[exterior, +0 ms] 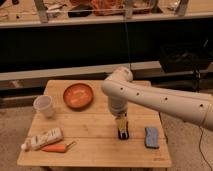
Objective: Move the arm in a circular motion
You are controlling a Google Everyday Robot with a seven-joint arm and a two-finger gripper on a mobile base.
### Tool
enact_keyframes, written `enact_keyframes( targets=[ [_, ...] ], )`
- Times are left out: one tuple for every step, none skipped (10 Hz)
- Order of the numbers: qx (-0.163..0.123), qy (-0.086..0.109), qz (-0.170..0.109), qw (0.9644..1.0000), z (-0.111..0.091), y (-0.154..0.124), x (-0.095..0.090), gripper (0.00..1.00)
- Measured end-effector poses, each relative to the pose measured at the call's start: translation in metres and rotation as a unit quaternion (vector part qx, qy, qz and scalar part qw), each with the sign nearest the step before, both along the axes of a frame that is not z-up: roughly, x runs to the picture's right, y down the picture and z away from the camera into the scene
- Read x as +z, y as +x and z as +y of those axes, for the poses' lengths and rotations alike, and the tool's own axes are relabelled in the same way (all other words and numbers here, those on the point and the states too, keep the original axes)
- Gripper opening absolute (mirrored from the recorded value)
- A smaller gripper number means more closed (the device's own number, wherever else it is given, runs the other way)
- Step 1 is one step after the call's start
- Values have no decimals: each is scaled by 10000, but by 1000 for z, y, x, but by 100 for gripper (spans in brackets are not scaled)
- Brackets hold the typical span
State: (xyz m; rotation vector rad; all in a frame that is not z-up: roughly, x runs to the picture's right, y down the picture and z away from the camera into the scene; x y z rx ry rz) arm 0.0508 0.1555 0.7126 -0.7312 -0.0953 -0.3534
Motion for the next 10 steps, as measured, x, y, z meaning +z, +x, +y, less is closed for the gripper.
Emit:
enact_keyframes(
  targets=[
    [-82,37,-36,10000,-3,-10,2,80],
    [-156,46,-94,9998,-8,-21,5,80],
    [-263,100,-141,9995,-14,-31,9,80],
    [-319,107,-184,9993,-15,-34,9,80],
    [-378,146,-200,9990,-18,-36,11,80],
    [-479,185,-243,9984,-21,-46,13,80],
    [-503,223,-286,9981,-23,-56,14,80],
    [-518,243,-286,9980,-24,-57,14,80],
    [-554,299,-250,9977,-28,-57,19,80],
    [-569,317,-264,9975,-30,-60,21,80]
  ],
)
